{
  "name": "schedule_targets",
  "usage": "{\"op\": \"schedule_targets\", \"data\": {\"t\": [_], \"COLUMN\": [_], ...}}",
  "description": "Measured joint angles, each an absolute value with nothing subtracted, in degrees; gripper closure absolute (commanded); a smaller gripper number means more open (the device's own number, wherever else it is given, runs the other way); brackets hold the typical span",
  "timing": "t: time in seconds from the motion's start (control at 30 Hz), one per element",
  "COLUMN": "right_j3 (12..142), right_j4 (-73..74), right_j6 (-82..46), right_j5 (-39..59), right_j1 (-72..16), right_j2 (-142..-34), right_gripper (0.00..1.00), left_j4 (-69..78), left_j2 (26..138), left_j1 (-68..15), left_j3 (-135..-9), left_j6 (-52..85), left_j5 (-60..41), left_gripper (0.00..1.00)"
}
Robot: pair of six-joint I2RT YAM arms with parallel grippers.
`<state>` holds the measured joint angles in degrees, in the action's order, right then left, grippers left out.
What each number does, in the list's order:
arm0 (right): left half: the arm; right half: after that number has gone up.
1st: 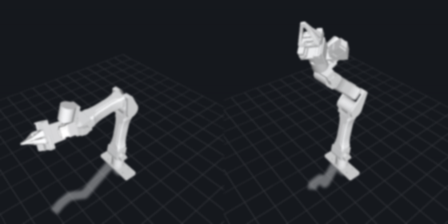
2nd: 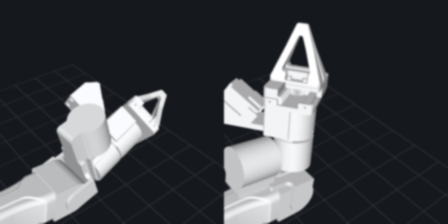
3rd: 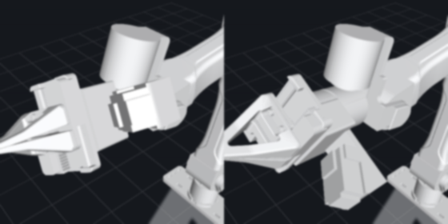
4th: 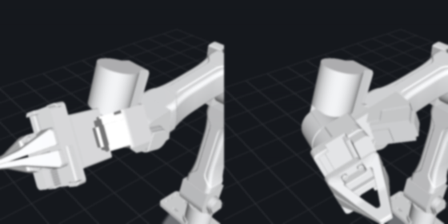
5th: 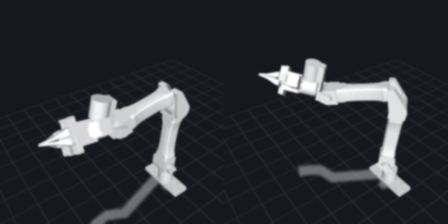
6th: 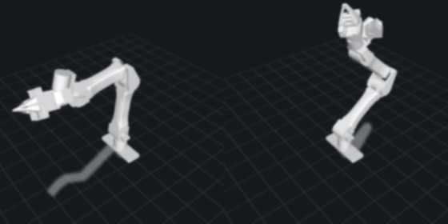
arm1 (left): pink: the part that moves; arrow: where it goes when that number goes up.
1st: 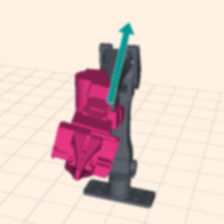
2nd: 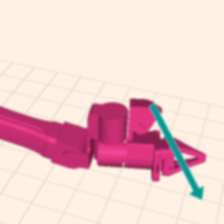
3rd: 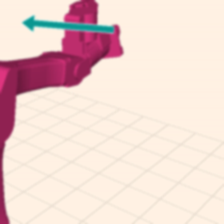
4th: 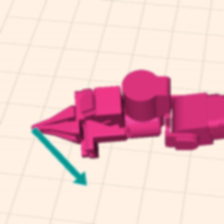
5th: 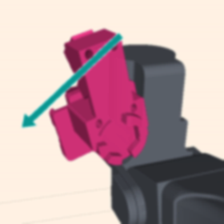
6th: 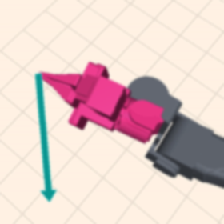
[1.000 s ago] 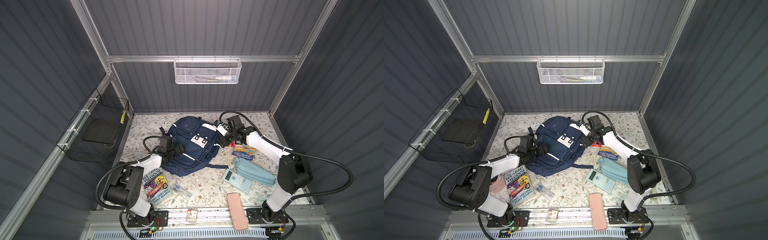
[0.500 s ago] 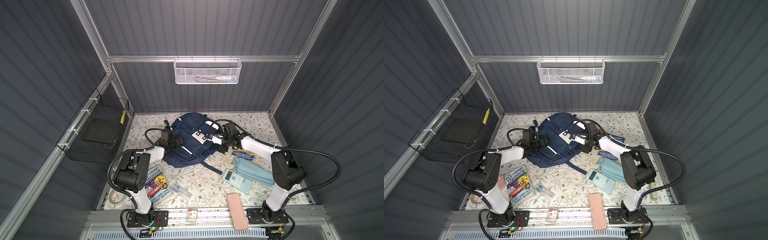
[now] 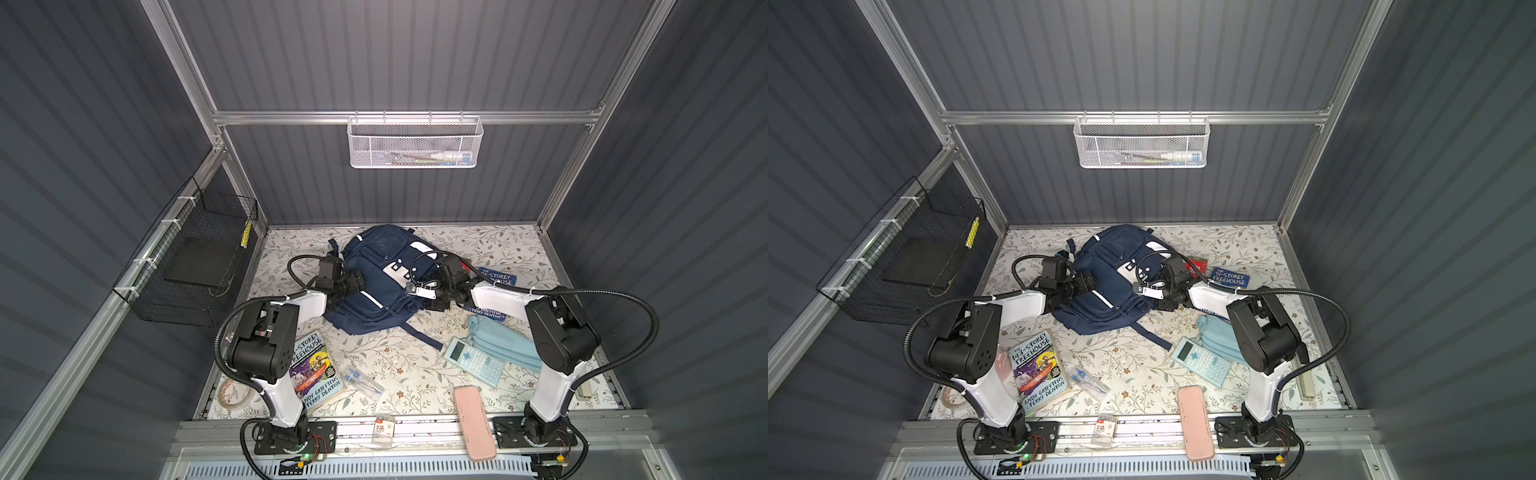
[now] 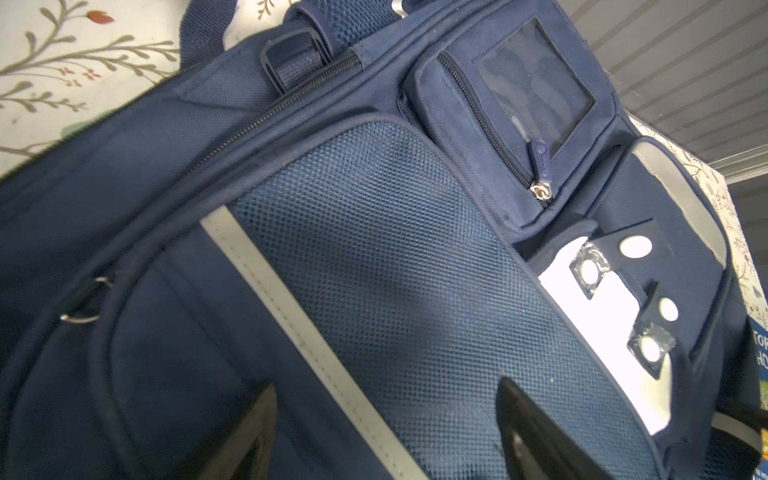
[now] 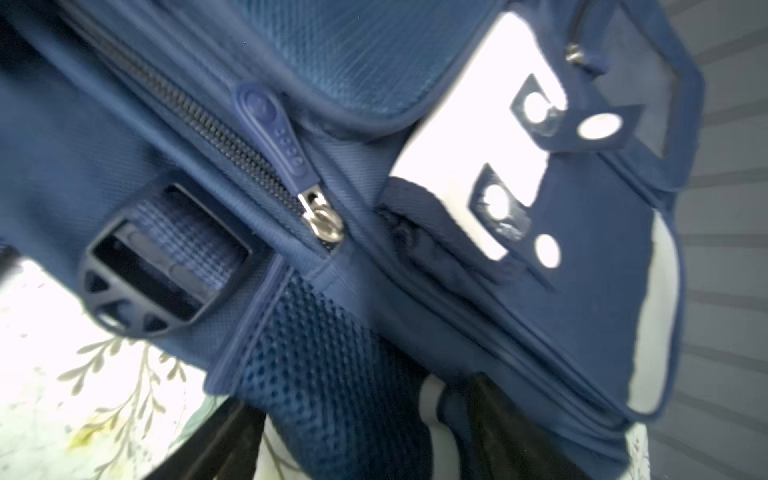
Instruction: Pack the student bag
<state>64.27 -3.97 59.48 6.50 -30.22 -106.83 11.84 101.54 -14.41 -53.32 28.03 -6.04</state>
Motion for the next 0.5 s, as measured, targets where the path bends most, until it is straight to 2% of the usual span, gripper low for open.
{"op": "schedule_targets", "data": {"t": [0.13,0.2,0.23,0.27,0.3,0.5], "right_j3": [64.27,64.27,64.27,64.29,64.34,64.86], "right_j4": [-3.70,-3.53,-3.46,-3.40,-3.42,-5.43], "right_j6": [60.29,60.38,60.49,60.84,60.64,59.94], "right_j5": [6.48,6.63,6.72,6.90,7.03,8.16], "right_j1": [-30.22,-30.22,-30.22,-30.22,-30.28,-30.61], "right_j2": [-107.98,-107.96,-108.01,-108.05,-108.07,-107.28], "right_gripper": [0.39,0.51,0.63,0.86,0.98,1.00], "left_j4": [11.86,11.88,11.88,11.88,11.86,9.67], "left_j2": [101.54,101.56,101.56,101.54,101.54,100.14], "left_j1": [-14.24,-14.15,-14.13,-14.09,-14.09,-13.39], "left_j3": [-53.32,-53.32,-53.32,-53.32,-53.32,-53.65], "left_j6": [28.05,28.08,28.08,28.08,28.08,28.08], "left_j5": [-6.31,-6.68,-6.76,-6.92,-6.98,-7.86], "left_gripper": [0.17,0.17,0.17,0.17,0.17,0.17]}}
